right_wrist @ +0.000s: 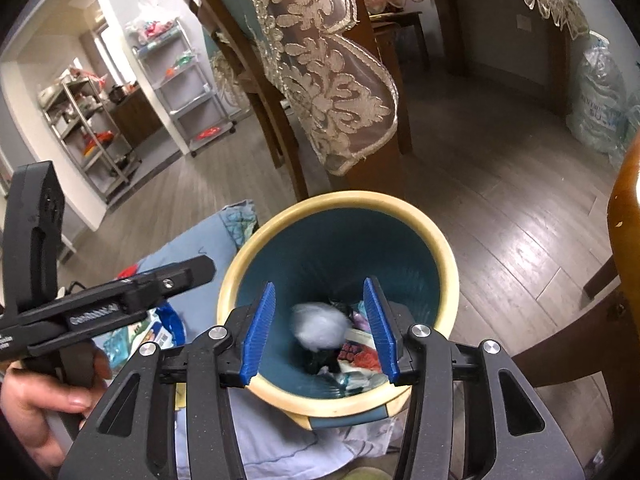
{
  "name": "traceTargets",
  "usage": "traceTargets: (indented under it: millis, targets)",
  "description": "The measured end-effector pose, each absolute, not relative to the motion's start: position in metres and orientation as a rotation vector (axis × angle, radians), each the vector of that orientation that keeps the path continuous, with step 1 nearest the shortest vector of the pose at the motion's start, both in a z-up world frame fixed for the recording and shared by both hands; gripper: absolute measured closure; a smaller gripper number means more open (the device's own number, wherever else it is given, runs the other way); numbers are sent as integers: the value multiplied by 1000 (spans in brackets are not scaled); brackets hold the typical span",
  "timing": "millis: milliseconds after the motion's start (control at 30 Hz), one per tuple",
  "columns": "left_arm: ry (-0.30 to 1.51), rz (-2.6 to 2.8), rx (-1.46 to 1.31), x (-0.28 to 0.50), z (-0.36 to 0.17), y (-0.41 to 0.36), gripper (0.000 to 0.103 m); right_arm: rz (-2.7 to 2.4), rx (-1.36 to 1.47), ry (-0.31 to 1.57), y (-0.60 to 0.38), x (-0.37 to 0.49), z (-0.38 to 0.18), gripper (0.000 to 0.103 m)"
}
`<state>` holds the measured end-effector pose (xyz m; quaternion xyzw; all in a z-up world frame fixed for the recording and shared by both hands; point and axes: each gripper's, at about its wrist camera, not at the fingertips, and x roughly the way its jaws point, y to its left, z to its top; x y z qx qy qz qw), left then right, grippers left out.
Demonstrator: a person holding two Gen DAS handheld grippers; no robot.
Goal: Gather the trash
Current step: 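Open both grippers to drop the paper packet and clear plastic into the bin, then move both grippers back over the remaining trash on the cushion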
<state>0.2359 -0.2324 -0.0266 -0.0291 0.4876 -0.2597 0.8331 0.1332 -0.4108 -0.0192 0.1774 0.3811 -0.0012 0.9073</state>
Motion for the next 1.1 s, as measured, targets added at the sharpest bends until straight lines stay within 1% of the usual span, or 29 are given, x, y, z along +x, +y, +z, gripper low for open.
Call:
traceTargets:
  millis: [233, 400, 800, 1000, 1100]
  targets:
    - [1000, -527, -74, 235, -13, -209, 26, 3, 362, 791, -407, 133, -21, 51]
    - [973, -484, -91, 235, -3, -182, 20, 25, 339, 793, -395, 137, -21, 45]
    - [946, -355, -68, 232, 0, -111, 19, 94, 292, 806, -360, 147, -21, 40]
    - [967, -282, -62, 230, -8, -62, 19, 137, 275, 815, -337, 154, -21, 40]
    - [986, -237, -59, 226, -15, -35, 17, 157, 267, 818, -328, 157, -21, 40]
